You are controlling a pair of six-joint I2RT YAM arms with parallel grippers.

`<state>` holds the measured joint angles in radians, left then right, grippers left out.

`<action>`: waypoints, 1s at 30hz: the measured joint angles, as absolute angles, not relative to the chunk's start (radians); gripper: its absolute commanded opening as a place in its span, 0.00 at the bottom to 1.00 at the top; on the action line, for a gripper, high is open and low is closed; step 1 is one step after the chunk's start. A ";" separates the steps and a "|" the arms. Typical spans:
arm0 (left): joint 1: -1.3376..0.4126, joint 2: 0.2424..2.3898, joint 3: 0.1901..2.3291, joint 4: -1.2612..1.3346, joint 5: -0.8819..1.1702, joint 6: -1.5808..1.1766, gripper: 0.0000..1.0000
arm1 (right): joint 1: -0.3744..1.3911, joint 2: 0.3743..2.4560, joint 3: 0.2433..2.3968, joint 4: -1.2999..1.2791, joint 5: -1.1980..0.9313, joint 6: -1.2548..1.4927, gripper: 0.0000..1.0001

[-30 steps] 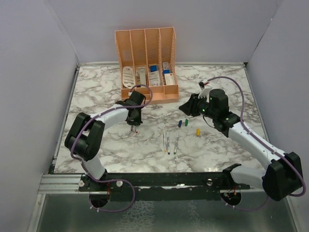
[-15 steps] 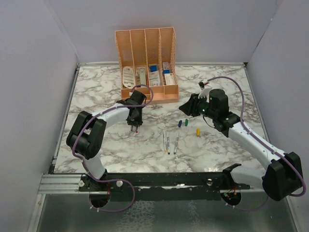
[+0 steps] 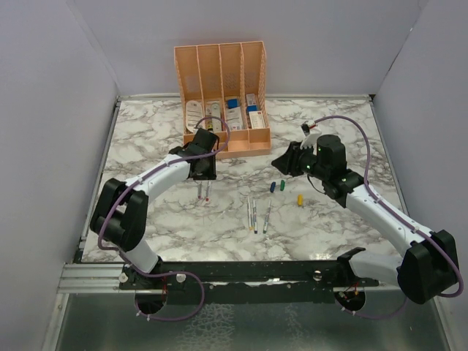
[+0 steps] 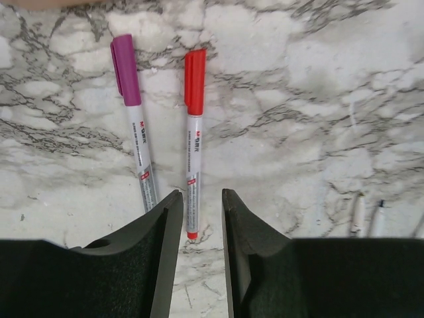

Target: Insert the pens into the pen caps

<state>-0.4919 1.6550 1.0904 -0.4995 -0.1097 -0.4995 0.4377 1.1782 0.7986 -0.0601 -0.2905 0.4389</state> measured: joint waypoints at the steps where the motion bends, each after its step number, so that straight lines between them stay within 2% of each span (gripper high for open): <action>1: -0.492 1.637 1.100 -0.500 -0.108 -0.500 0.33 | 0.438 1.178 0.799 -0.061 -0.286 0.439 0.28; 9: -0.508 1.539 1.134 -0.487 -0.051 -0.507 0.30 | 0.438 1.201 0.799 -0.129 -0.186 0.441 0.26; 15: -0.619 1.540 1.125 -0.480 -0.023 -0.538 0.30 | 0.438 1.244 0.799 -0.201 -0.091 0.460 0.26; 23: -0.762 1.642 1.133 -0.484 -0.008 -0.596 0.30 | 0.438 1.292 0.802 -0.324 0.071 0.509 0.25; 30: -0.787 1.742 1.238 -0.572 -0.008 -0.619 0.30 | 0.438 1.291 0.802 -0.349 0.119 0.533 0.26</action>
<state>-0.7868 1.7420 1.2377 -0.5720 -0.0078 -0.6189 0.4377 1.2915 0.8017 -0.3492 0.1192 0.5335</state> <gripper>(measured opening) 0.302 0.255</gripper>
